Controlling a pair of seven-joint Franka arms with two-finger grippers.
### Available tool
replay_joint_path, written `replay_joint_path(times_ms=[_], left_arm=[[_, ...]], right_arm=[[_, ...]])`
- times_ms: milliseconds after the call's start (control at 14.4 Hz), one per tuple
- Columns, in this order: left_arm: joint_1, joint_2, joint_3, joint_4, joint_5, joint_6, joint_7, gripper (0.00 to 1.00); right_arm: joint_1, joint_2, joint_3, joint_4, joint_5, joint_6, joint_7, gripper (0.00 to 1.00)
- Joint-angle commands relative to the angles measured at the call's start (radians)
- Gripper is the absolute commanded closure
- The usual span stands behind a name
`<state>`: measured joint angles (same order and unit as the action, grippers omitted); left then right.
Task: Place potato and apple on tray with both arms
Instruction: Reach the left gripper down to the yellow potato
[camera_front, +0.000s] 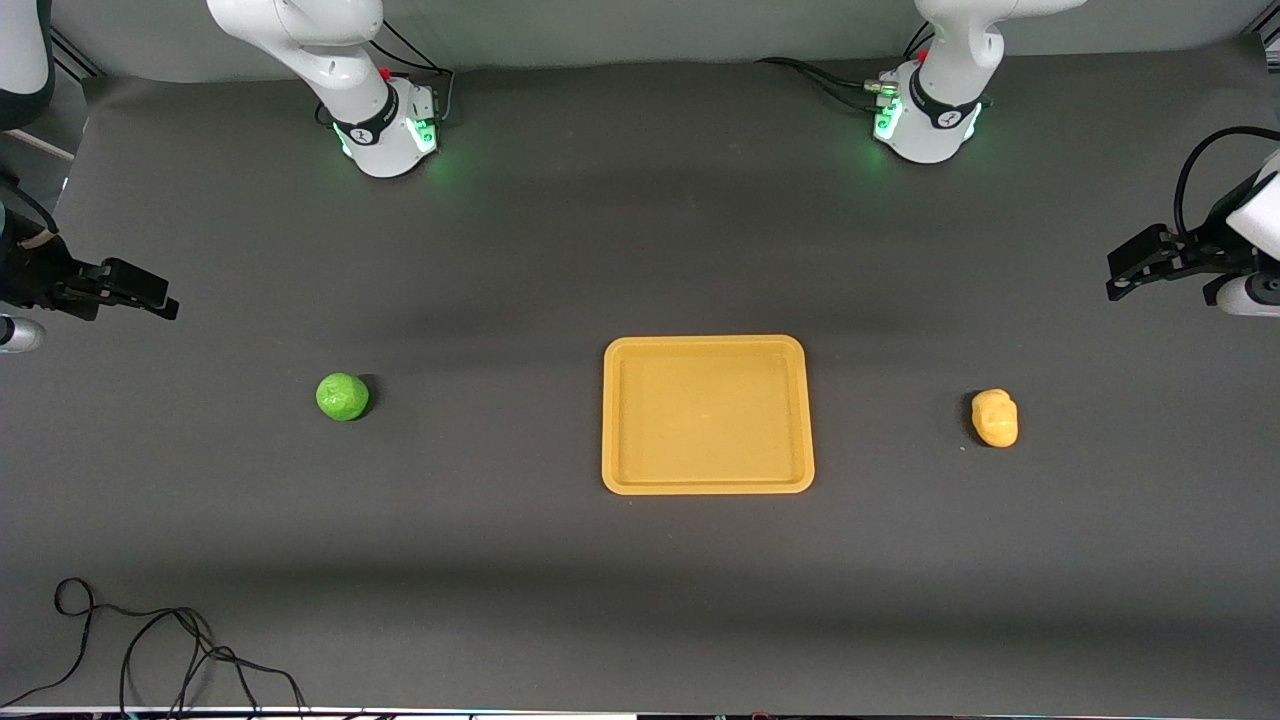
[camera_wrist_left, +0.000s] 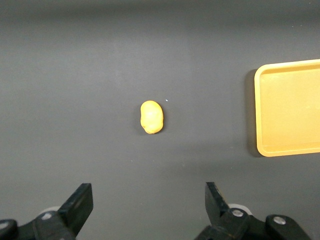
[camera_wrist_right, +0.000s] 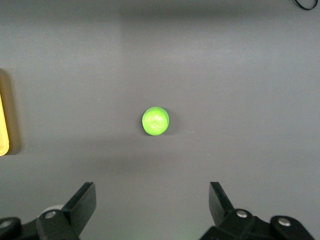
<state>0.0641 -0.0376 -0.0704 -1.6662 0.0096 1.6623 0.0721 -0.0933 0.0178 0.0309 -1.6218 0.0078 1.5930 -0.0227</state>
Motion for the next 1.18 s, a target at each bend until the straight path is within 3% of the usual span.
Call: replay_joint_path(times_ms=[0, 418, 836, 975, 1114], left_arm=[[0.005, -0.004, 0.000, 0.011, -0.005, -0.012, 0.017, 0.00], [0.006, 0.059, 0.001, 0.008, 0.001, 0.043, 0.015, 0.00], [0.049, 0.332, 0.004, -0.033, 0.018, 0.331, 0.015, 0.00], [0.049, 0.366, 0.004, -0.117, 0.021, 0.417, 0.015, 0.00], [0.049, 0.364, 0.004, -0.278, 0.020, 0.615, 0.014, 0.00]], right_arm=[[-0.005, -0.004, 0.003, 0.016, -0.003, -0.010, -0.023, 0.00], [-0.005, -0.001, 0.003, 0.022, -0.003, -0.011, -0.023, 0.00], [-0.008, 0.001, -0.002, 0.036, -0.003, -0.011, -0.023, 0.00], [-0.006, 0.001, -0.002, 0.036, -0.003, -0.011, -0.023, 0.00], [-0.006, 0.002, -0.002, 0.036, -0.003, -0.011, -0.025, 0.00]])
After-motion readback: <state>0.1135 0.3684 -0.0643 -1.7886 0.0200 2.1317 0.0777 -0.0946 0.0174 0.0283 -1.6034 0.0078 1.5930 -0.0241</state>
